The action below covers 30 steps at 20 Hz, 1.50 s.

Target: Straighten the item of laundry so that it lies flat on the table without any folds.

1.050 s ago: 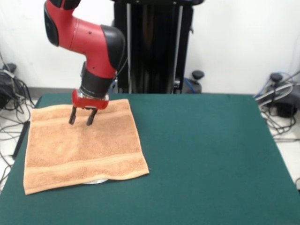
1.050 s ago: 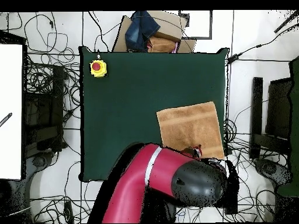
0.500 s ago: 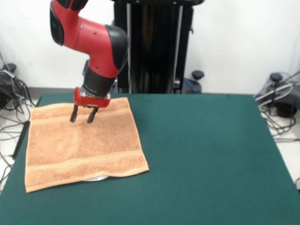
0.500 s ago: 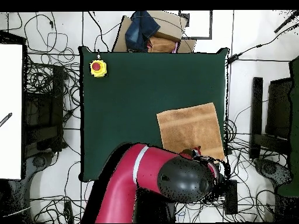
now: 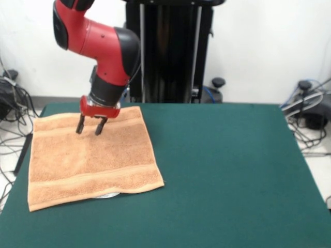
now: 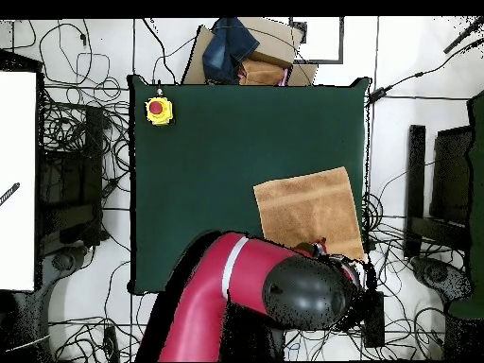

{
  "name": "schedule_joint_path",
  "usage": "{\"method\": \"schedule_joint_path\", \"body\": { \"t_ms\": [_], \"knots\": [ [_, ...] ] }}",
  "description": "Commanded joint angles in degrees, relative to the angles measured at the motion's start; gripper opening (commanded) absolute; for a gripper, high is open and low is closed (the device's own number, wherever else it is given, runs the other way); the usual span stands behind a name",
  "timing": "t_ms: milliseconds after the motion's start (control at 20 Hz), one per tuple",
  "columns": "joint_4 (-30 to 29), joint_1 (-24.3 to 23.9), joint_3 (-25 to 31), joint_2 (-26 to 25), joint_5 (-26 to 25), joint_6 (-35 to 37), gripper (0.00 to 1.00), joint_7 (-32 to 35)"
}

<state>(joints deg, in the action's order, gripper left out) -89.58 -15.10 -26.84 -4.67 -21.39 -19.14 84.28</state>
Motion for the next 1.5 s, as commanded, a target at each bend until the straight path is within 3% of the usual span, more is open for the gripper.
{"method": "schedule_joint_path", "body": {
  "t_ms": [50,300,1000,1500],
  "knots": [
    [-1.4,-2.4,10.7,-1.4,-1.8,3.4,1.00,9.3],
    [-0.4,-4.5,16.3,4.9,-4.6,10.5,1.00,6.5],
    [6.3,-2.8,23.3,13.1,0.8,30.4,1.00,2.8],
    [-2.1,-1.5,26.5,31.5,1.0,45.4,1.00,1.2]
  ]
}}
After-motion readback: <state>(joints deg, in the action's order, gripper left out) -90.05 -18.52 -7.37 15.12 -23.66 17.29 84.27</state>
